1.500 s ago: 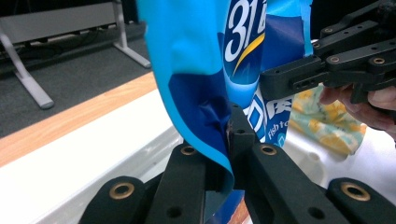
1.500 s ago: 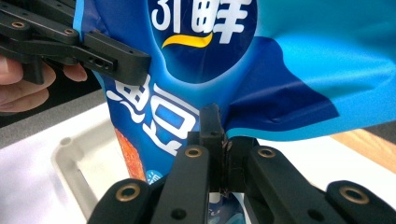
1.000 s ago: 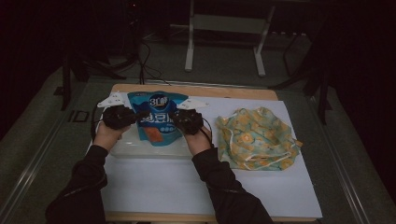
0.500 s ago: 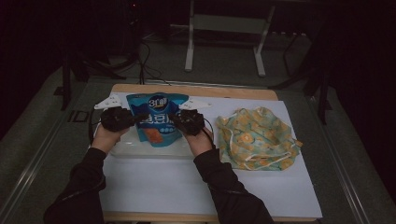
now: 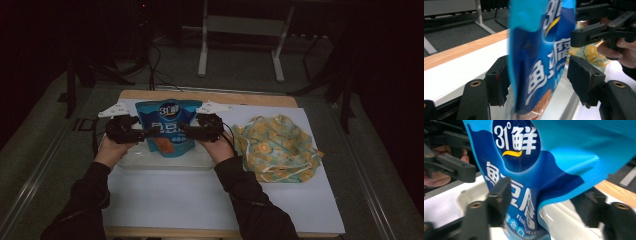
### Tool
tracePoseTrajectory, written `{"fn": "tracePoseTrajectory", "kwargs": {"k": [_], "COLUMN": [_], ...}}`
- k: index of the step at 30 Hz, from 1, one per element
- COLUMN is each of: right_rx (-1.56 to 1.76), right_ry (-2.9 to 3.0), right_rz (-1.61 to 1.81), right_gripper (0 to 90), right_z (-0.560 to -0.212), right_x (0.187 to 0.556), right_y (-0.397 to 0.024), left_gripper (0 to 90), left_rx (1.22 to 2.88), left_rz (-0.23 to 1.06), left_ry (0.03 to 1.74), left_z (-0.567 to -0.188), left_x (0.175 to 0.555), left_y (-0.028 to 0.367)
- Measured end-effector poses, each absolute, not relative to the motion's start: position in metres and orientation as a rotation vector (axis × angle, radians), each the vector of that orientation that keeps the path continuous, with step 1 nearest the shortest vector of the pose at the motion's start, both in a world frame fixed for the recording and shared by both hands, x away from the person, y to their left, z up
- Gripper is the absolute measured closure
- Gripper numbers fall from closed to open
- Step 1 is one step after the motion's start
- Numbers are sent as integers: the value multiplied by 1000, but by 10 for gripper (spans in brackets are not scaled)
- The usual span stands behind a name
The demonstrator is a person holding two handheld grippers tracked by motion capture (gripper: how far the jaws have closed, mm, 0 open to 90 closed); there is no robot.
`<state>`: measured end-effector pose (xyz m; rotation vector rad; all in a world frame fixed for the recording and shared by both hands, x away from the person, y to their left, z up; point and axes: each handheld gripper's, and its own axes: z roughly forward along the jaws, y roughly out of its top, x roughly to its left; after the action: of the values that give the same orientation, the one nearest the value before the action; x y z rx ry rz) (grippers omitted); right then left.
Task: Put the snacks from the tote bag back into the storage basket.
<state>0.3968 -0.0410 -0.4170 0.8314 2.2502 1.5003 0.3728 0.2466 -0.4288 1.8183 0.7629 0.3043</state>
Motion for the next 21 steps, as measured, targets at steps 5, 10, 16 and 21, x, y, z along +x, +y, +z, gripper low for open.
{"fn": "tracePoseTrajectory", "kwargs": {"k": [5,10,16,21], "right_rx": [818,819,801,794], "right_ry": [2277,2259,2273,2302], "right_rz": [1493,1487,1475,1465], "right_gripper": [163,144,144,146], "right_z": [-411,-404,-400,-401], "right_x": [396,393,388,385], "right_y": [-49,-58,-74,-84], "left_gripper": [173,70,23,23], "left_rx": [1793,1813,1801,1798], "left_rz": [266,275,339,342], "left_ry": [749,771,812,810], "left_z": [-427,-430,-434,-436], "left_x": [369,365,352,343], "left_y": [249,245,243,243]}}
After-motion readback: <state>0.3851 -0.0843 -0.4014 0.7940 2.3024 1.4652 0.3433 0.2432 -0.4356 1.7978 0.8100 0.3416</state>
